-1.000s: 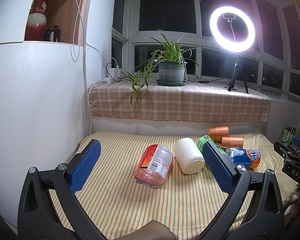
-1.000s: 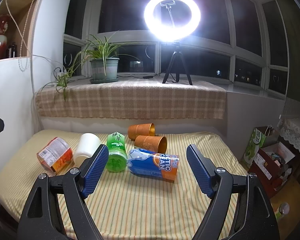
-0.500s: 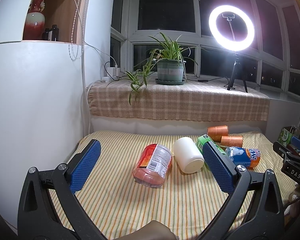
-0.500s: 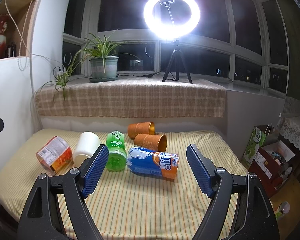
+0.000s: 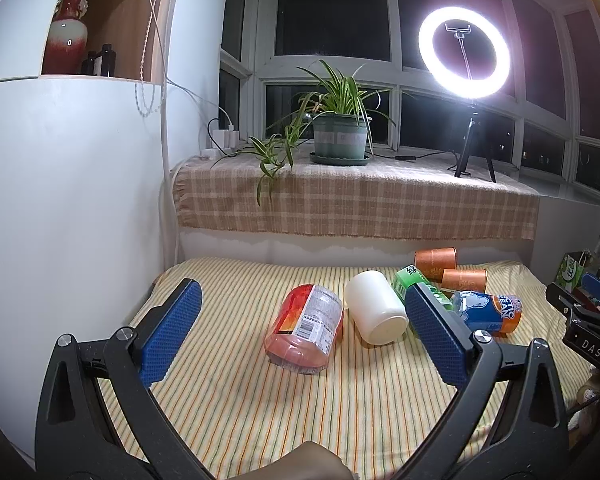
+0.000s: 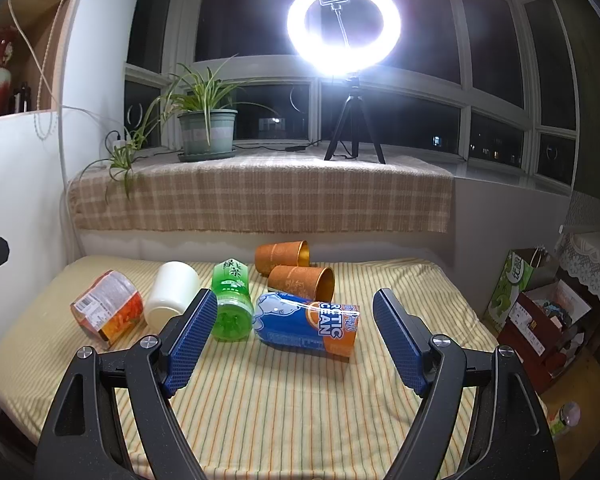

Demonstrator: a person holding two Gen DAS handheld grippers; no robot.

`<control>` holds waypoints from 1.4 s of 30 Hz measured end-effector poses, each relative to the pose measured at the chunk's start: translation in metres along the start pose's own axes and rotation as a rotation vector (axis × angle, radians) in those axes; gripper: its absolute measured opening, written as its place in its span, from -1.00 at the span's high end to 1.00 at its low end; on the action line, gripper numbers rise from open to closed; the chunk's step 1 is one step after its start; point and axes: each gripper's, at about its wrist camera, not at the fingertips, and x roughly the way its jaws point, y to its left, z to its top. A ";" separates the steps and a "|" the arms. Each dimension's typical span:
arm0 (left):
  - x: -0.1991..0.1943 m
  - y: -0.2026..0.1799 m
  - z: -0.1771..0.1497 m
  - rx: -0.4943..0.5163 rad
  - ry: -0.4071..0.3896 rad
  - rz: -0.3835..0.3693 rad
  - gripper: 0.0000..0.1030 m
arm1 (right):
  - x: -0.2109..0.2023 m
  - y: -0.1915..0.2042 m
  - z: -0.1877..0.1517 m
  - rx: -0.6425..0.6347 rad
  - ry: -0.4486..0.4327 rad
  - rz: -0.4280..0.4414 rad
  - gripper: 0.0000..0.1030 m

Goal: Flip cup upright

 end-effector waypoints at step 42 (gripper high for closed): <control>0.226 0.030 -0.013 -0.099 0.736 -0.338 -0.92 | 0.013 -0.016 -0.010 0.041 0.054 -0.041 -0.56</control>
